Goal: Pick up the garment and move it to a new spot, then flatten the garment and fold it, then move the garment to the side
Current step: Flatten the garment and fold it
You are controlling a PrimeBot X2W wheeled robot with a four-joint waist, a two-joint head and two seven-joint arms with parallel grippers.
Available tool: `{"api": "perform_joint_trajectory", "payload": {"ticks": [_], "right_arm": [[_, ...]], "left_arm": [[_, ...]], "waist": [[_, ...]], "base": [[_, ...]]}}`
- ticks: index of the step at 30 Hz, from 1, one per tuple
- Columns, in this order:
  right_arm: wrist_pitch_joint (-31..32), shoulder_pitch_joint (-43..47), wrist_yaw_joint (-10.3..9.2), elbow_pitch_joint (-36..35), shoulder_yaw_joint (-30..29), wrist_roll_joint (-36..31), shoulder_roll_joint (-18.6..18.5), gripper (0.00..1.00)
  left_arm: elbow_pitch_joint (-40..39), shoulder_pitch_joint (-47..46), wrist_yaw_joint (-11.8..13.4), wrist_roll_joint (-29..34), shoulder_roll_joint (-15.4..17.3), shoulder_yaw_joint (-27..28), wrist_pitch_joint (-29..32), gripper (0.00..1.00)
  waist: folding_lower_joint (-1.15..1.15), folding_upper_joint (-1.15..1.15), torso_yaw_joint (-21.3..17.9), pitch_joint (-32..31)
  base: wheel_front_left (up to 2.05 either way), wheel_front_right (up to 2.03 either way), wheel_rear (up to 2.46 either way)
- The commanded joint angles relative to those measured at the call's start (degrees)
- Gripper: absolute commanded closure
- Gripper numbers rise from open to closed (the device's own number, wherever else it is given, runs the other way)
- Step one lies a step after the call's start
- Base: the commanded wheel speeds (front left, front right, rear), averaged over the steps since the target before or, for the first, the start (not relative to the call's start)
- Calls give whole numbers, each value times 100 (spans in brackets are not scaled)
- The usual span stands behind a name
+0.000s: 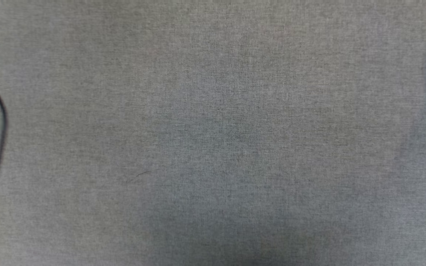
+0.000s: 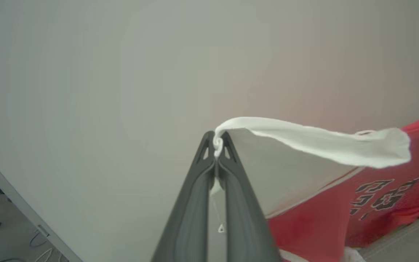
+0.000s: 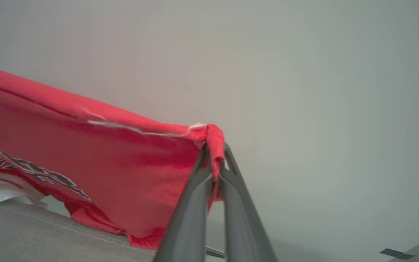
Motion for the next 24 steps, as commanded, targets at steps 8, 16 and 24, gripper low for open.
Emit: {"api": "perform_joint_trajectory", "payload": {"ticks": [8,16,24], "right_arm": [[-183,1486,-46,-41,500,459,-94,100],[-233,2985,-46,-209,959,955,-226,100],[-210,4318,-46,-302,1100,1675,-296,100]], "left_arm": [[-473,2119,31,-150,-412,230,-33,100],[-261,3943,21,-396,-681,62,-33,100],[92,5291,12,-838,-662,-228,216,100]], "waist": [[-1,0,140,-941],[-1,0,259,-1822],[-1,0,319,-2537]], "base": [[0,0,0],[0,0,0],[0,0,0]]}}
